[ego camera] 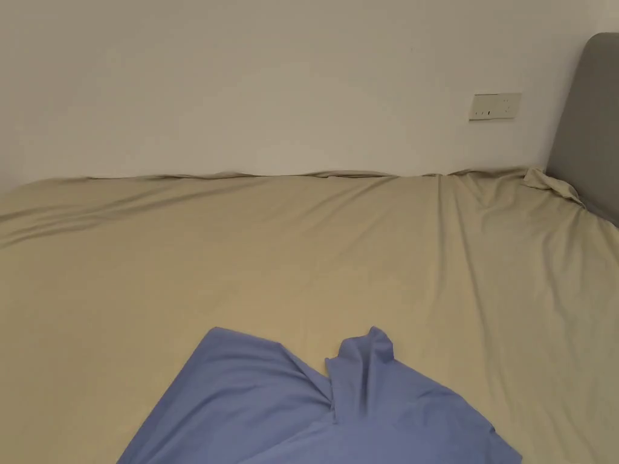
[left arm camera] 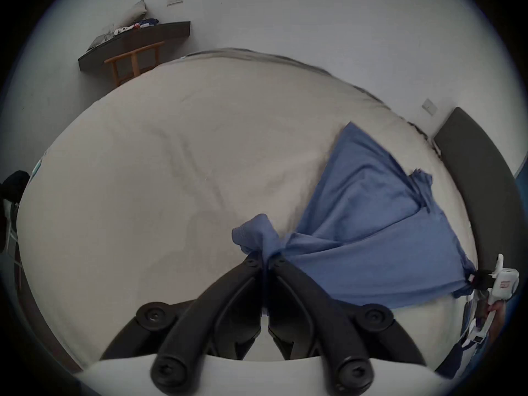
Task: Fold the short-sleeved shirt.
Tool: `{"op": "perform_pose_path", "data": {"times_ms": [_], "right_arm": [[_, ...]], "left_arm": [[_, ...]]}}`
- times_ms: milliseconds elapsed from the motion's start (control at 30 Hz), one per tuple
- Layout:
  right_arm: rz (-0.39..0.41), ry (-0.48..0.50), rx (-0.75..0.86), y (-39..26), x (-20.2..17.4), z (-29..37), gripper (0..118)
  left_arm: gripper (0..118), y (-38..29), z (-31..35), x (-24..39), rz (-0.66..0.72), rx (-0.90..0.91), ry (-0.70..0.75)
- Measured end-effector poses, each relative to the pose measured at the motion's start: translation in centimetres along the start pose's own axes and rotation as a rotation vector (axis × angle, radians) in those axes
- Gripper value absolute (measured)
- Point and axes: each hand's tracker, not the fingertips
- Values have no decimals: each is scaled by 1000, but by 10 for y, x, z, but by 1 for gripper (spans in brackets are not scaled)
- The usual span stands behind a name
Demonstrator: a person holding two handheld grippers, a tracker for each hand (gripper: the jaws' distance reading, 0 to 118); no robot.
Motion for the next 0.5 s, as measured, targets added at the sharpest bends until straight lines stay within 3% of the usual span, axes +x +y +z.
{"op": "perform_pose_path", "data": {"times_ms": [200,233,267,300,333,367,400,500], "right_arm": [[-28,7,-7,-13,2,-17,8],[-28,11,-6,-13,2,-18,11],[-29,18,1,-12,3,-17,28],[-23,22,1,-9,3,-14,56],[13,5,-2,-2,2,-7,95],[44,-35,-7,5,1,4,118],[43,-76,34,12,-1,21,117],[12,-58,356,33,-5,103,117]], "left_arm": [[2,-8,-16,3,0,-1,38],[12,-7,-17,5,-1,1,45],[66,-8,-11,9,1,9,50],[112,-4,-7,10,4,18,51],[118,3,0,11,13,1,55],[116,5,20,12,29,-6,3],[116,15,35,15,36,132,-25],[118,38,93,32,-36,318,-61]]}}
